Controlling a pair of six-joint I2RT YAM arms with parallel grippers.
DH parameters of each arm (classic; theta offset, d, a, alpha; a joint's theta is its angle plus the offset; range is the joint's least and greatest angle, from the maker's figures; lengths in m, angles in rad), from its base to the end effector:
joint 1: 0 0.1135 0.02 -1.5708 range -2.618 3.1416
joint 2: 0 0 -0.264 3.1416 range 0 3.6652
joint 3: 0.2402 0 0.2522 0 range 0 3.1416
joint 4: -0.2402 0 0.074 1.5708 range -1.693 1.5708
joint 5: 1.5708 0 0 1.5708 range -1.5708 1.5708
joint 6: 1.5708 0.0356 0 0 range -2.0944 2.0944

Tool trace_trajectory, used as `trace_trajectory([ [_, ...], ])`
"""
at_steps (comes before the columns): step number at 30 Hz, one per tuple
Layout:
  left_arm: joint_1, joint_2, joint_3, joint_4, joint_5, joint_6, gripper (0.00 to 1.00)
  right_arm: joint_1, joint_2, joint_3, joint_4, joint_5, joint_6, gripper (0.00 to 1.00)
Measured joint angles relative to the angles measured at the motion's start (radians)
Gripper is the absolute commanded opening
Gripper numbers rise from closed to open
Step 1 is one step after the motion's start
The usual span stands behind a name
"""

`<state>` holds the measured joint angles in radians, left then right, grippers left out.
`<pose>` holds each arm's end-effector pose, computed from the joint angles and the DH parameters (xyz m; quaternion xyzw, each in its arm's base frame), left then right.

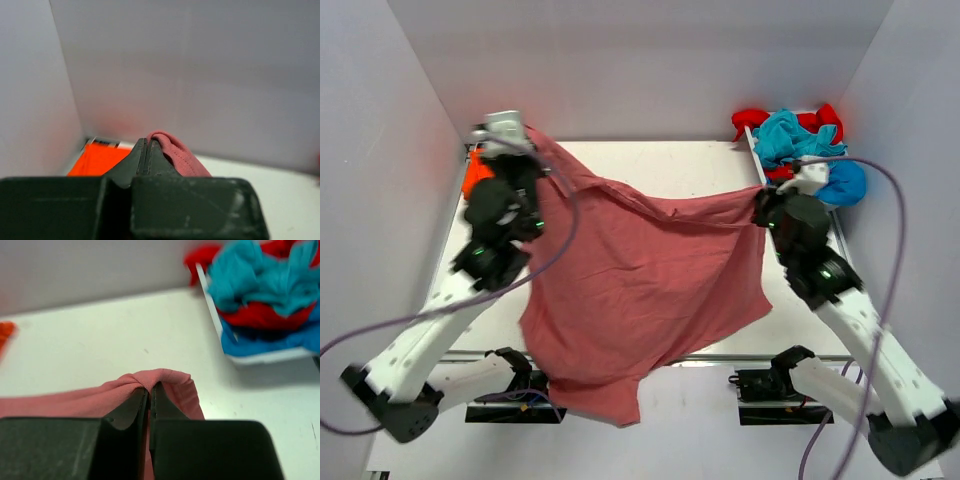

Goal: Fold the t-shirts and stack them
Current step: Flatten out the tshirt

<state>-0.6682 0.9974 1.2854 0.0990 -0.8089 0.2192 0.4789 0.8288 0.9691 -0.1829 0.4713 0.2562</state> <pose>0.1619 -0.0950 0.4996 -0.0748 0.6034 0.0442 0.7927 0.1684 0.0692 0.3973 0.0825 0.7157 0.0844 0.6884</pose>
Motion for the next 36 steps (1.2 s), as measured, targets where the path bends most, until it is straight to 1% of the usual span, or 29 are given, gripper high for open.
trace_trajectory([
  [3, 0.011, 0.097, -0.118, 0.113, -0.058, 0.037, 0.0, -0.001, 0.125, -0.069, 0.045, 0.054, 0.014, 0.0],
  [5, 0.034, 0.165, -0.164, 0.162, -0.087, 0.042, 0.0, -0.002, 0.209, -0.1, 0.082, 0.08, 0.023, 0.0],
  [9, 0.103, 0.319, -0.175, 0.217, -0.121, 0.014, 0.0, -0.011, 0.386, -0.101, 0.15, 0.111, 0.024, 0.0],
  [14, 0.189, 0.486, -0.171, 0.223, -0.105, -0.074, 0.0, -0.034, 0.624, -0.041, 0.174, 0.122, 0.025, 0.0],
  [19, 0.262, 0.653, -0.089, 0.19, -0.078, -0.146, 0.0, -0.067, 0.826, 0.103, 0.183, 0.114, 0.024, 0.0],
  [26, 0.349, 0.845, 0.047, 0.154, -0.016, -0.238, 0.0, -0.113, 1.034, 0.336, 0.179, 0.097, 0.026, 0.0],
  [30, 0.392, 0.959, 0.157, 0.125, 0.015, -0.28, 0.0, -0.14, 1.158, 0.473, 0.158, 0.077, 0.029, 0.0],
  [31, 0.403, 0.993, 0.194, 0.114, 0.031, -0.291, 0.0, -0.148, 1.199, 0.52, 0.143, 0.074, 0.029, 0.03],
  [32, 0.41, 1.022, 0.223, 0.107, 0.04, -0.298, 0.02, -0.154, 1.234, 0.564, 0.13, 0.071, 0.028, 0.12],
  [33, 0.419, 1.055, 0.26, 0.098, 0.054, -0.305, 0.23, -0.159, 1.262, 0.599, 0.126, 0.067, 0.028, 0.19],
  [34, 0.428, 1.091, 0.299, 0.086, 0.067, -0.309, 0.38, -0.165, 1.294, 0.64, 0.117, 0.064, 0.023, 0.25],
  [35, 0.434, 1.126, 0.342, 0.068, 0.078, -0.317, 0.62, -0.17, 1.321, 0.675, 0.114, 0.061, 0.02, 0.42],
  [36, 0.44, 1.166, 0.392, 0.047, 0.091, -0.319, 0.87, -0.175, 1.351, 0.724, 0.1, 0.056, 0.009, 0.51],
])
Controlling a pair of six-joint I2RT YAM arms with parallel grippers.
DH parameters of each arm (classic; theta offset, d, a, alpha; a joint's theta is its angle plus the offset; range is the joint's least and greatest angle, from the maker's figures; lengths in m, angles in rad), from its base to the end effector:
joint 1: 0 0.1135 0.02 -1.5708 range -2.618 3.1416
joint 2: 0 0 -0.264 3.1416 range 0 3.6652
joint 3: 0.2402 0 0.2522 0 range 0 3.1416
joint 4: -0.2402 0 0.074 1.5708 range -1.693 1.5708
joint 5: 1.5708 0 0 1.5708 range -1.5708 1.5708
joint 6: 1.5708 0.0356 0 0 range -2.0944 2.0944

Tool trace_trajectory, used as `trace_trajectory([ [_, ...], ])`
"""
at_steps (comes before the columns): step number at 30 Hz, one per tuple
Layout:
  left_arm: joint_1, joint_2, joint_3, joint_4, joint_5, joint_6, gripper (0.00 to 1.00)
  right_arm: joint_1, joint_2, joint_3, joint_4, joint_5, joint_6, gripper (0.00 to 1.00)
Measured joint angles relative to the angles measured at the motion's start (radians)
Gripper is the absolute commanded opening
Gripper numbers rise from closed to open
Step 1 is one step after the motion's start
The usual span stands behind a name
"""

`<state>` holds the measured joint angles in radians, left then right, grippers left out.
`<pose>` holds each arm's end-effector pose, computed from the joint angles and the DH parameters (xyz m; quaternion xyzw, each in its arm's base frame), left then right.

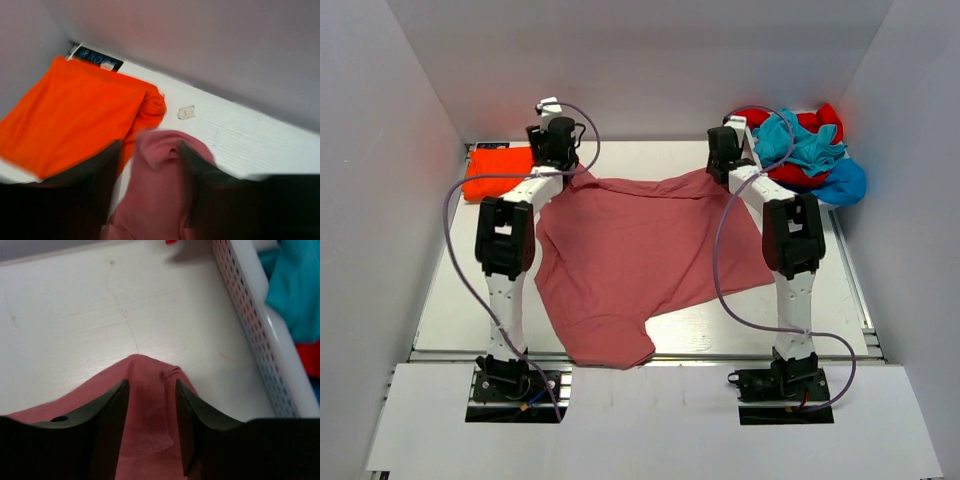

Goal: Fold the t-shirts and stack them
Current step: Flatten out the tshirt

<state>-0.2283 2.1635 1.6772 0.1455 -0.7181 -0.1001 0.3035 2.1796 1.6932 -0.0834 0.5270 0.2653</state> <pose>0.4992 -0.0920 0.2373 -0.1533 0.7761 0.1948 0.5798 0.4861 0.1335 0.2121 0.1088 0.8493 -0.0893 0.5088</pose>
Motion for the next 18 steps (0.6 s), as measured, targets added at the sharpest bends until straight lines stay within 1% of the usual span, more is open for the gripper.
trace_trajectory([
  [1, 0.008, 0.048, 0.072, -0.03, 0.01, -0.012, 0.99, -0.005, 0.027, 0.042, -0.003, -0.008, -0.008, 0.6],
  [2, 0.014, 0.097, 0.147, -0.063, 0.023, -0.026, 1.0, -0.009, 0.049, 0.084, -0.013, -0.014, -0.013, 0.8],
  [5, 0.03, 0.191, 0.31, -0.169, 0.075, -0.059, 1.0, -0.016, 0.08, 0.167, -0.03, -0.047, -0.04, 0.9],
  [7, 0.039, 0.203, 0.349, -0.229, 0.117, -0.072, 1.0, -0.02, 0.072, 0.177, -0.036, -0.079, -0.055, 0.9],
  [9, 0.044, 0.184, 0.351, -0.27, 0.163, -0.082, 1.0, -0.021, 0.042, 0.166, -0.055, -0.126, -0.064, 0.9],
  [11, 0.048, 0.129, 0.299, -0.295, 0.216, -0.087, 1.0, -0.021, -0.028, 0.101, -0.063, -0.188, -0.065, 0.9],
  [15, 0.037, -0.081, 0.092, -0.373, 0.352, -0.094, 1.0, -0.017, -0.249, -0.129, -0.082, -0.306, -0.059, 0.9],
  [17, 0.027, -0.221, -0.045, -0.39, 0.453, -0.108, 1.0, -0.014, -0.364, -0.253, -0.07, -0.352, -0.043, 0.9],
  [18, 0.02, -0.309, -0.142, -0.382, 0.505, -0.121, 1.0, -0.013, -0.42, -0.322, -0.064, -0.382, -0.029, 0.9],
])
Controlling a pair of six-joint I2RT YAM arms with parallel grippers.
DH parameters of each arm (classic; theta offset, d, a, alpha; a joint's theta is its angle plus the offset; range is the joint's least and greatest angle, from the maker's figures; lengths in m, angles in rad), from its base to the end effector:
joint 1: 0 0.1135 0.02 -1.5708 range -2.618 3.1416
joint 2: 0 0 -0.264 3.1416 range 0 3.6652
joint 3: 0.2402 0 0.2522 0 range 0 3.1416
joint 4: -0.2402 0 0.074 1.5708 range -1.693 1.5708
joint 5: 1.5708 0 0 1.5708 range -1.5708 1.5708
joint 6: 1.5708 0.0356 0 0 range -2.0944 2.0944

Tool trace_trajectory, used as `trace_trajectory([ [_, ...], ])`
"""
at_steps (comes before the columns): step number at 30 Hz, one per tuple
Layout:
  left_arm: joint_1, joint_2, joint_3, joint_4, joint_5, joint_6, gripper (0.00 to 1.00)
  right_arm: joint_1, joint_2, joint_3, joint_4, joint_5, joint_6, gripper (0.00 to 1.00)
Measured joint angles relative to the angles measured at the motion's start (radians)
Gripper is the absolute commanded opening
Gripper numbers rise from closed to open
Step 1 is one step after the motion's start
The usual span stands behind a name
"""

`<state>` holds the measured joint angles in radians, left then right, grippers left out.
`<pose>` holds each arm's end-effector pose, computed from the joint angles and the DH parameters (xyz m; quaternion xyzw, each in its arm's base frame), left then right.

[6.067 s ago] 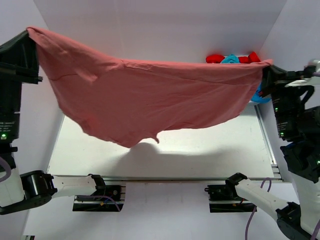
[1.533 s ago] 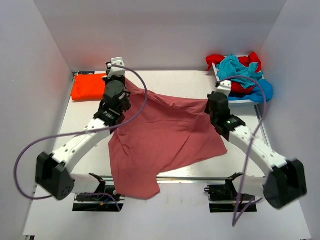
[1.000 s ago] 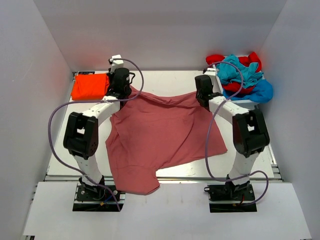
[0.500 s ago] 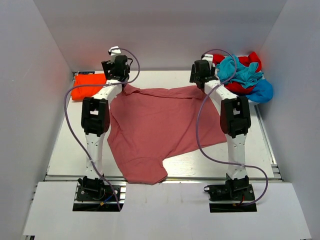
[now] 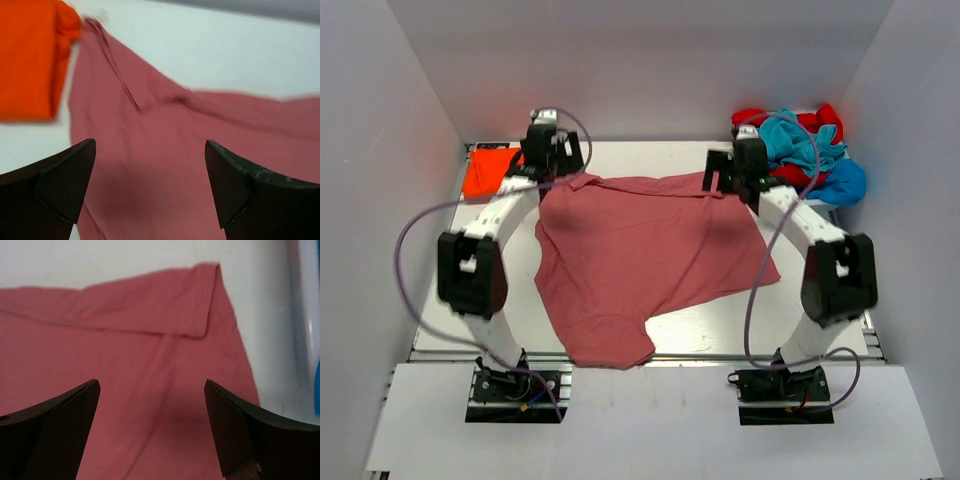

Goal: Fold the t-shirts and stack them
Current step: Flatten out the tshirt

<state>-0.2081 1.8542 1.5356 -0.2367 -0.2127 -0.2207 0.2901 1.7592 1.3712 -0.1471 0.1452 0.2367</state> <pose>0.4298 -0.0831 0.2899 -0.0571 0.8686 -0.0122 0.4921 0.3971 0.1132 0.2800 0.0128 0.8672 0.0677 0.4931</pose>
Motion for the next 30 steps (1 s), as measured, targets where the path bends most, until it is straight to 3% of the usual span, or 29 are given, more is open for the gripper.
trace_trajectory([
  [6, -0.035, -0.364, -0.446, 0.045, 0.208, -0.088, 1.0, -0.002, -0.208, -0.36, 0.014, -0.059, 0.101, 0.9],
  [10, -0.045, -0.391, -0.594, 0.056, 0.256, -0.129, 1.0, -0.005, -0.255, -0.495, 0.011, -0.08, 0.182, 0.9],
  [13, -0.045, -0.357, -0.628, 0.048, 0.248, -0.145, 1.0, -0.007, -0.254, -0.507, 0.01, -0.078, 0.22, 0.9],
  [21, -0.044, -0.198, -0.568, 0.106, 0.27, -0.15, 1.0, -0.02, -0.141, -0.493, 0.04, -0.062, 0.257, 0.9],
  [26, -0.048, 0.011, -0.37, 0.117, 0.309, -0.134, 1.0, -0.043, -0.086, -0.458, 0.045, -0.053, 0.267, 0.9],
  [30, -0.05, 0.23, -0.127, 0.068, 0.316, -0.111, 1.0, -0.065, -0.07, -0.449, 0.053, -0.06, 0.281, 0.9],
])
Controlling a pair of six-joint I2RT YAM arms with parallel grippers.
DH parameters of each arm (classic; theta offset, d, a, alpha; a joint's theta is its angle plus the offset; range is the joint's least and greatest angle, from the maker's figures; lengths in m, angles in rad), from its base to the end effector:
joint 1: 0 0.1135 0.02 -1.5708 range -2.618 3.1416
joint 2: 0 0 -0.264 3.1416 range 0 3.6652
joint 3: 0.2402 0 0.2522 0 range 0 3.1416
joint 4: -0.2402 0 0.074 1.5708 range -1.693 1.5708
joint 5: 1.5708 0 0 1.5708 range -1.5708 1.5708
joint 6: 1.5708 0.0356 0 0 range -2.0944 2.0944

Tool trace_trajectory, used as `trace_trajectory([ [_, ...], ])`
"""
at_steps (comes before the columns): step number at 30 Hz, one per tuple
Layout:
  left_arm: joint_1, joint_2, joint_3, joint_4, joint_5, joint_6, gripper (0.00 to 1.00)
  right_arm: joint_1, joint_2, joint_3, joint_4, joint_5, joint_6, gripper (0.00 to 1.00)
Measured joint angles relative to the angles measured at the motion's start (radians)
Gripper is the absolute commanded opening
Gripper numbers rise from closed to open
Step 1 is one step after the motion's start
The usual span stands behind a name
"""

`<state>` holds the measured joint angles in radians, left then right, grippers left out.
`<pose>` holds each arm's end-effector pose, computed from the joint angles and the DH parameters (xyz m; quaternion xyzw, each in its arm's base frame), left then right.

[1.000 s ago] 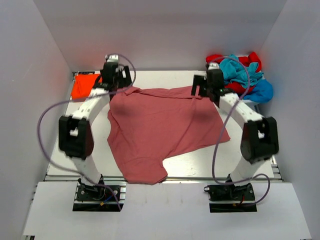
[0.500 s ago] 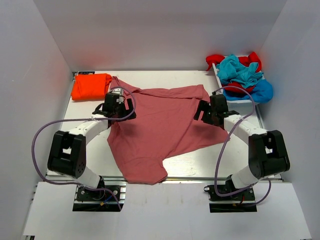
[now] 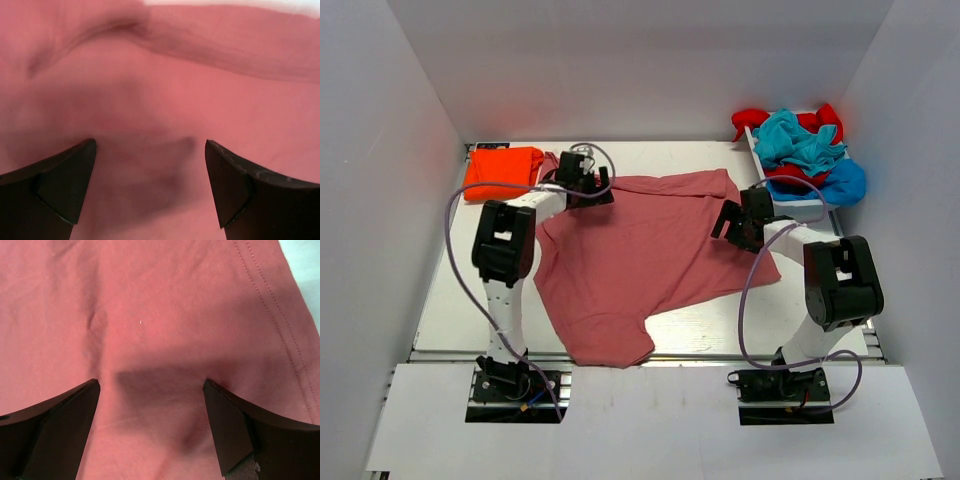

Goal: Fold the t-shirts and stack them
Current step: Flatten out the tshirt

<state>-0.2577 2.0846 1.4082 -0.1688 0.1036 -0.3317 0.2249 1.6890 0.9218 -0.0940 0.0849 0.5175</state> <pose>0.4351 -0.1185 0.1550 -0.0162 0.9337 -0.1493 0.3251 0.3325 0.0730 0.1658 0.1512 0.9247 0.0888 0.3379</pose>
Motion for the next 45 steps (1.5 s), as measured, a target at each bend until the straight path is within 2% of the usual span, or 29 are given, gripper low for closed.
trace_trajectory([
  [14, 0.0, 0.499, 0.781, -0.118, 0.134, 0.1, 1.0, -0.027, 0.018, 0.025, -0.001, -0.039, -0.016, 0.9],
  [18, 0.0, 0.513, 0.805, -0.126, 0.158, 0.129, 1.0, -0.027, 0.018, 0.037, -0.022, -0.044, -0.061, 0.9],
  [23, 0.0, 0.396, 0.661, -0.166, 0.143, 0.151, 1.0, -0.027, -0.029, 0.067, -0.05, -0.051, -0.134, 0.9],
  [26, 0.0, 0.304, 0.605, -0.221, 0.127, 0.159, 1.0, -0.026, -0.116, 0.072, -0.056, -0.061, -0.157, 0.9],
  [28, 0.0, 0.188, 0.514, -0.233, 0.125, 0.163, 1.0, -0.026, -0.194, 0.068, -0.058, -0.061, -0.146, 0.9],
  [30, -0.001, 0.021, 0.357, -0.203, 0.136, 0.163, 1.0, -0.027, -0.282, 0.041, -0.049, -0.049, -0.111, 0.9],
  [32, -0.002, -0.202, 0.138, -0.153, 0.152, 0.143, 1.0, -0.027, -0.37, -0.024, -0.034, -0.038, -0.07, 0.9],
  [35, -0.012, -0.56, -0.225, -0.053, 0.173, 0.056, 1.0, -0.029, -0.497, -0.157, -0.046, -0.033, -0.016, 0.9],
  [37, -0.029, -0.742, -0.436, -0.014, 0.188, -0.01, 1.0, -0.029, -0.558, -0.226, -0.069, -0.025, 0.02, 0.9],
  [39, -0.056, -0.845, -0.591, -0.018, 0.189, -0.07, 1.0, -0.029, -0.612, -0.281, -0.089, -0.01, 0.058, 0.9],
  [41, -0.084, -0.885, -0.7, -0.074, 0.173, -0.121, 1.0, -0.03, -0.654, -0.315, -0.097, -0.003, 0.089, 0.9],
  [45, -0.117, -1.048, -0.891, -0.261, 0.122, -0.229, 1.0, -0.035, -0.704, -0.348, -0.114, 0.028, 0.129, 0.9],
])
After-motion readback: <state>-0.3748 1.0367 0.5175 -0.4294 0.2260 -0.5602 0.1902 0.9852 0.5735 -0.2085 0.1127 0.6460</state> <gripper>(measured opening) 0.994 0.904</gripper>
